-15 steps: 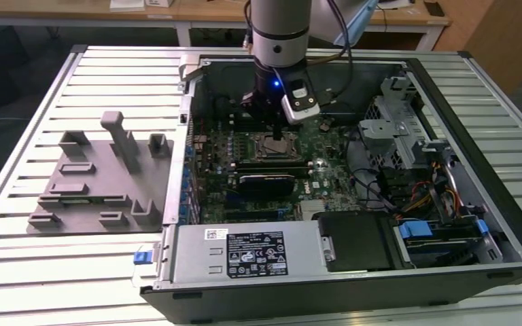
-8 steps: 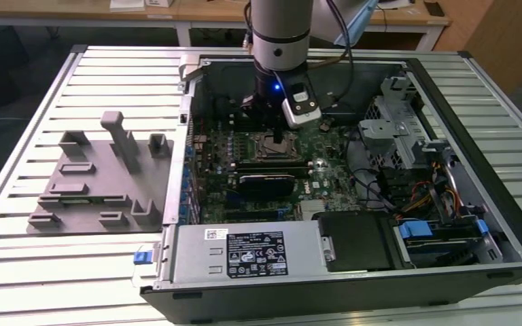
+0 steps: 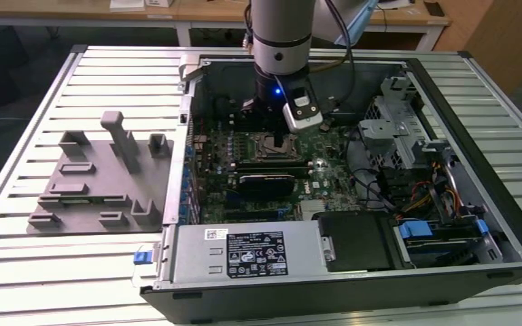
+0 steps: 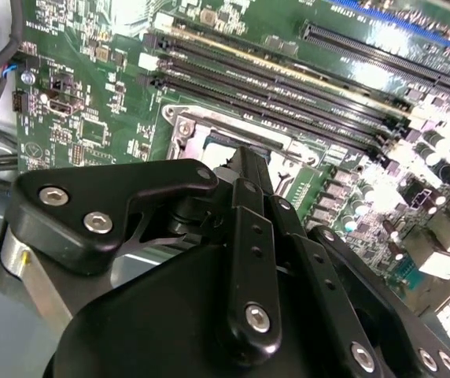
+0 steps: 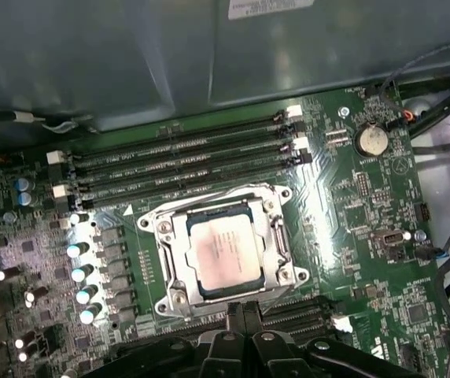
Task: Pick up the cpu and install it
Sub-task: 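Install the second cpu locking lever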
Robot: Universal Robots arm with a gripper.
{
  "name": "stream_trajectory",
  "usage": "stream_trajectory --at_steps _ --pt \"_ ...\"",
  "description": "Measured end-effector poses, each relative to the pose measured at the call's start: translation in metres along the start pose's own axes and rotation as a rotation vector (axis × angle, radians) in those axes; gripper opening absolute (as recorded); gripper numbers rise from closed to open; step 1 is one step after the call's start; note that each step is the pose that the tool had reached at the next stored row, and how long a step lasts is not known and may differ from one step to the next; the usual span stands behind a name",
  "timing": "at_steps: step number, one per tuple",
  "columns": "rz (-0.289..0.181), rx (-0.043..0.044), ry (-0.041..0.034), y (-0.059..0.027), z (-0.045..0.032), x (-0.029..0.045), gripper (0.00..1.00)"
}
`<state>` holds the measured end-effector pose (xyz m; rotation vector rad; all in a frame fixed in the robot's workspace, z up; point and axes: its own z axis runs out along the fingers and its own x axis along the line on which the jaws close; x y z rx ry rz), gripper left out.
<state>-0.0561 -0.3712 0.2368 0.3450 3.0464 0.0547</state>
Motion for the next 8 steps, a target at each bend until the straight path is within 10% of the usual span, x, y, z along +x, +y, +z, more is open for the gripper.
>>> stream_trajectory --at_steps 8 --pt "0.000 0.0000 0.0000 -0.0083 -0.0002 -0.0019 0.11"
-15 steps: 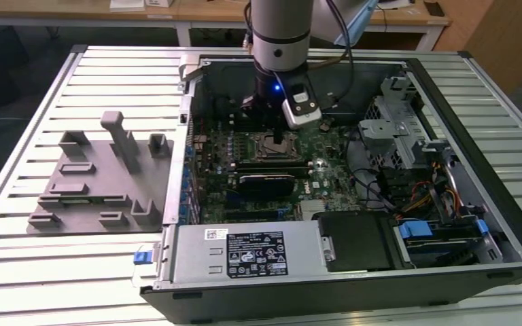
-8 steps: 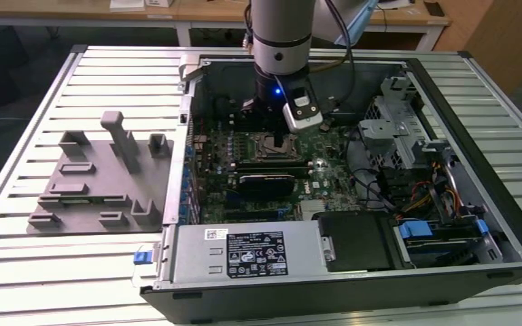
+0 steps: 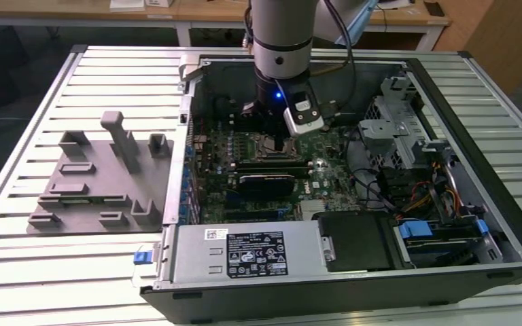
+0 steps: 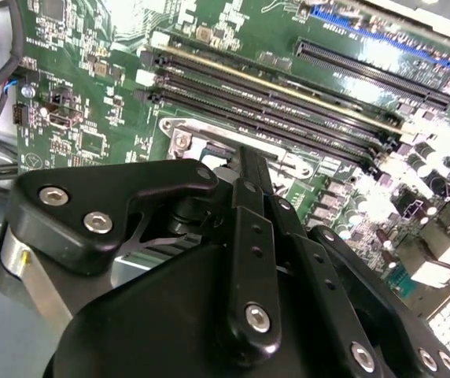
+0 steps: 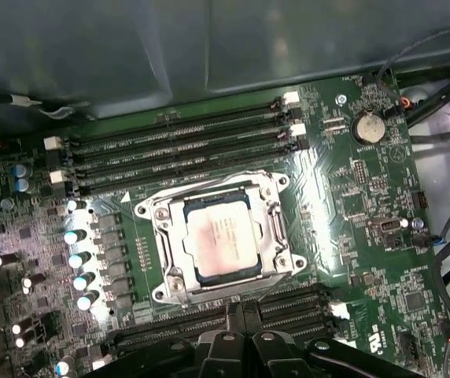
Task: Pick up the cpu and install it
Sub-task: 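Install the second cpu locking lever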
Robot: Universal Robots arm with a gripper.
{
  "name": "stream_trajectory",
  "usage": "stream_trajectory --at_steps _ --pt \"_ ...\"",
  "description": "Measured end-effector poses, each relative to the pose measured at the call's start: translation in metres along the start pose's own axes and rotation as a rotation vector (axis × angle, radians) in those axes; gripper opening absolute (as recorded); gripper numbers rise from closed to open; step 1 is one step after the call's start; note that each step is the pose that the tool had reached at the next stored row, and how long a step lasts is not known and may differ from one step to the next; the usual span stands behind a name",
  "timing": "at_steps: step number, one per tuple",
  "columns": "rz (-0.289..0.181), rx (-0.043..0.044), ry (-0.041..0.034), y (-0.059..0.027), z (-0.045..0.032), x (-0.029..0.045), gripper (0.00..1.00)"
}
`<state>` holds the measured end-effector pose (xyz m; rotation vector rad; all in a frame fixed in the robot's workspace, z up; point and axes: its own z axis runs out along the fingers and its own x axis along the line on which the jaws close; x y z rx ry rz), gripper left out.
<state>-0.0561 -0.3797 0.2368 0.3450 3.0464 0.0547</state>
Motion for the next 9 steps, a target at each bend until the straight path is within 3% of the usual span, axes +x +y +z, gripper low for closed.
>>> stream_trajectory --at_steps 4,9 --pt "0.000 -0.0001 -0.0001 -0.0016 0.0008 0.0004 0.11" --pt "0.000 -0.0001 -0.0003 -0.0036 0.0014 0.0086 0.11"
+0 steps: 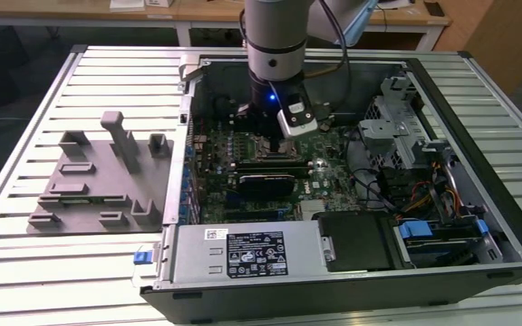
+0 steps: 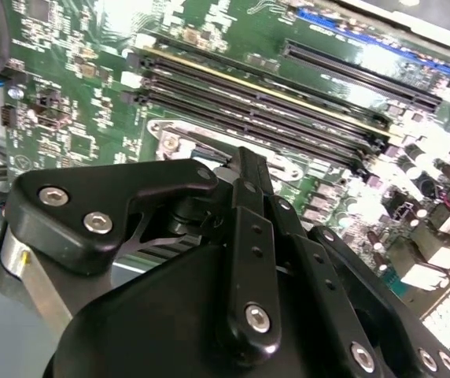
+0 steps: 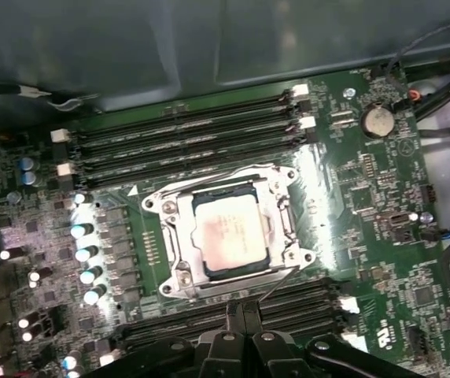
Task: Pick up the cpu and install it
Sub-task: 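Install the second cpu locking lever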
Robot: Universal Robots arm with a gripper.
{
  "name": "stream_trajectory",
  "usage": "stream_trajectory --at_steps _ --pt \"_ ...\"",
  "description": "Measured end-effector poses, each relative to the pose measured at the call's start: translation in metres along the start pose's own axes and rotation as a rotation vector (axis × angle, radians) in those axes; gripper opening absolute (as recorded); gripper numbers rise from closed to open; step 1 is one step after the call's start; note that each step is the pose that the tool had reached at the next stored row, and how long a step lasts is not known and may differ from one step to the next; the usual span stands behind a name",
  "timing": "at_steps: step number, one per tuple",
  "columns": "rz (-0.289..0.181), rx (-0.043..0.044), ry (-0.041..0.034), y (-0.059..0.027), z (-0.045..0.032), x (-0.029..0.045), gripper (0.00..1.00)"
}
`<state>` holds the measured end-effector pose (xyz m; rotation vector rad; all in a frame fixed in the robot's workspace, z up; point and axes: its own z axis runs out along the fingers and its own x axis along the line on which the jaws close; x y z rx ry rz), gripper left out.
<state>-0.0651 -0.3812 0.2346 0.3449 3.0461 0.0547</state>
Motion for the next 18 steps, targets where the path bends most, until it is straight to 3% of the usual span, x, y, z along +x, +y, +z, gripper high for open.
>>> stream_trajectory --at_steps 9,18 --pt "0.000 -0.0001 -0.0002 -0.0025 0.0026 0.0107 0.11" --pt "0.000 -0.0002 -0.0002 -0.0038 0.0076 0.0158 0.11"
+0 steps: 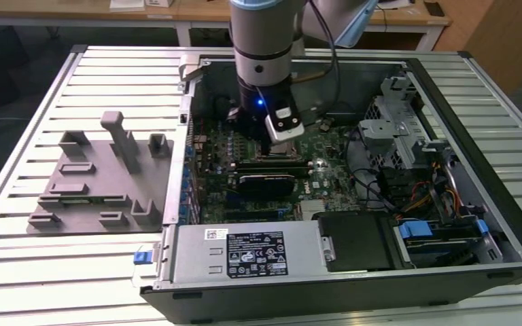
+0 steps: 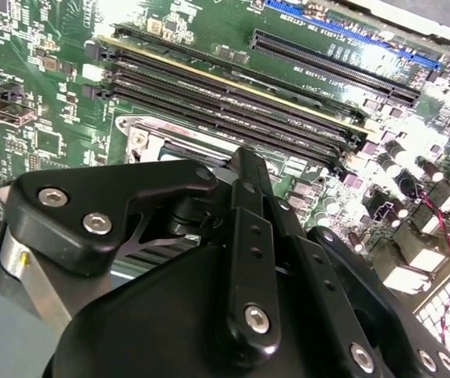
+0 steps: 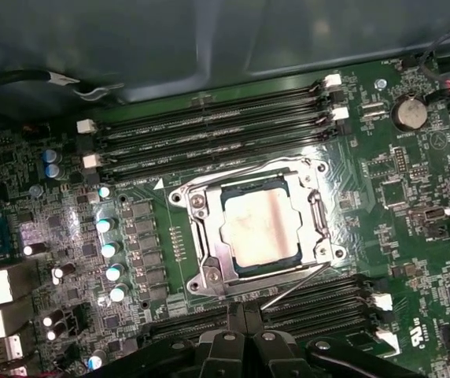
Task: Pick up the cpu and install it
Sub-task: 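Install the second cpu locking lever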
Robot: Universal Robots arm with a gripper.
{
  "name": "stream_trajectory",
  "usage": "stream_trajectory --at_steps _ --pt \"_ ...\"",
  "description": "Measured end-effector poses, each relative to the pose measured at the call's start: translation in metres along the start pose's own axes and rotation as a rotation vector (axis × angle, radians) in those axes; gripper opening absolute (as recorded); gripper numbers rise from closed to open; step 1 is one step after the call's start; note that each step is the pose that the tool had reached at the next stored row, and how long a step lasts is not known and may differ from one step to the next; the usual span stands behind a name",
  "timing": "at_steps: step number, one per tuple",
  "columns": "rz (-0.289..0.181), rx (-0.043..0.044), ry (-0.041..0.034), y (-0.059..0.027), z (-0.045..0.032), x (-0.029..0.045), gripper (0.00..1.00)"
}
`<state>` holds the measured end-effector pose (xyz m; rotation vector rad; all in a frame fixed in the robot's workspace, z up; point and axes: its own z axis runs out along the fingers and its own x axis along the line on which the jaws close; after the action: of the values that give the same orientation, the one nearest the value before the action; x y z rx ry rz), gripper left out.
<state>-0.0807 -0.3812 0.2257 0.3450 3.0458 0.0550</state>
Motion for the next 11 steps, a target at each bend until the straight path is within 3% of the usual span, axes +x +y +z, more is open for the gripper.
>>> stream_trajectory --at_steps 11 --pt "0.000 0.0000 0.0000 -0.0015 0.0056 0.0051 0.11"
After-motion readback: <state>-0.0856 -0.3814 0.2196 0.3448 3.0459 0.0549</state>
